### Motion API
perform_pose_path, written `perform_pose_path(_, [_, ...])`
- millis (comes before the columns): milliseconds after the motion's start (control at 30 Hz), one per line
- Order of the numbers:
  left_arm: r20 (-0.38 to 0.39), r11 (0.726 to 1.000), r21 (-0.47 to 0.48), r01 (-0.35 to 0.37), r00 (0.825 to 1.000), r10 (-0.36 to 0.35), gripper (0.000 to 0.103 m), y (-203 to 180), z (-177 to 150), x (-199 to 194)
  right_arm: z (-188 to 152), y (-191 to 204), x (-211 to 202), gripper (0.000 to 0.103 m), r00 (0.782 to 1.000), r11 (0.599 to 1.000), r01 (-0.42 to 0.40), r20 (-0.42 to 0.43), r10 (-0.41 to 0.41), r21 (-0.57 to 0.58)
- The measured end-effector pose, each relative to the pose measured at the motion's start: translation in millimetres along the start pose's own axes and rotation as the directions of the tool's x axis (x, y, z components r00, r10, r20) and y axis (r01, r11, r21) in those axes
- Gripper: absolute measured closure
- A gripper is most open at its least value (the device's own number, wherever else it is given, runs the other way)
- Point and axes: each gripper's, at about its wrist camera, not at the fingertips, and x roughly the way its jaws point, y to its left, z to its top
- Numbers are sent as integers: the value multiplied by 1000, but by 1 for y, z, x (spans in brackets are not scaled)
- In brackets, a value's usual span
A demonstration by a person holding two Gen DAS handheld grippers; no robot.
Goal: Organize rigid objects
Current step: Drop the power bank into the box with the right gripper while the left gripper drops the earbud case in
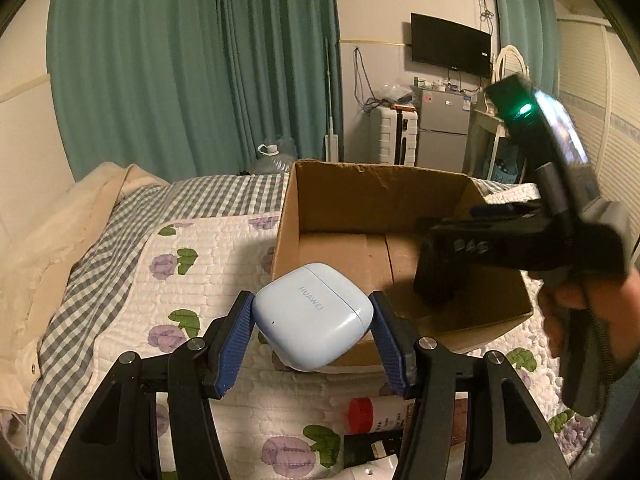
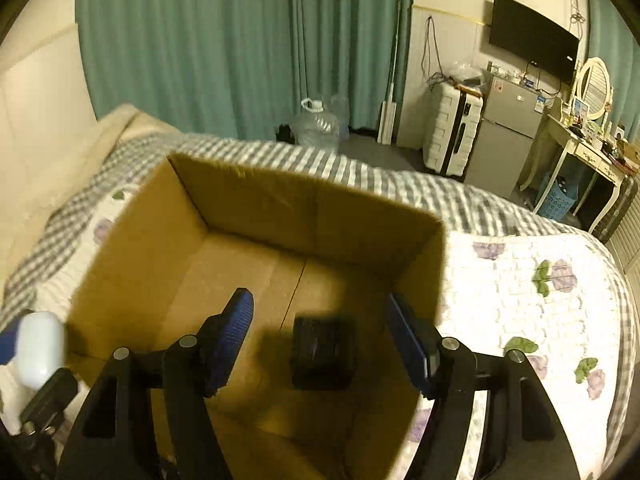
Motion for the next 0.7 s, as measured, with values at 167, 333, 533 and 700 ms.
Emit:
perform_pose_path(167, [14,1000,14,11,1000,-11,45,-7,15,-3,-3,-7,-39,34,998,1000,4,65,-4,-3])
perform_pose_path(333, [36,999,42,18,999,-19,45,-18,39,6,-8,-18,-65,32,992,999,34,120,-32,-13])
perform_pose_path(533, [13,997,76,6,1000,-7,45,-34,56,43,-11,-34,-61,31,991,999,43,130,-43,4])
perform_pose_path(700, [-36,996,84,12,999,-9,45,-44,42,73,-16,-42,-49,31,994,999,39,97,-40,20])
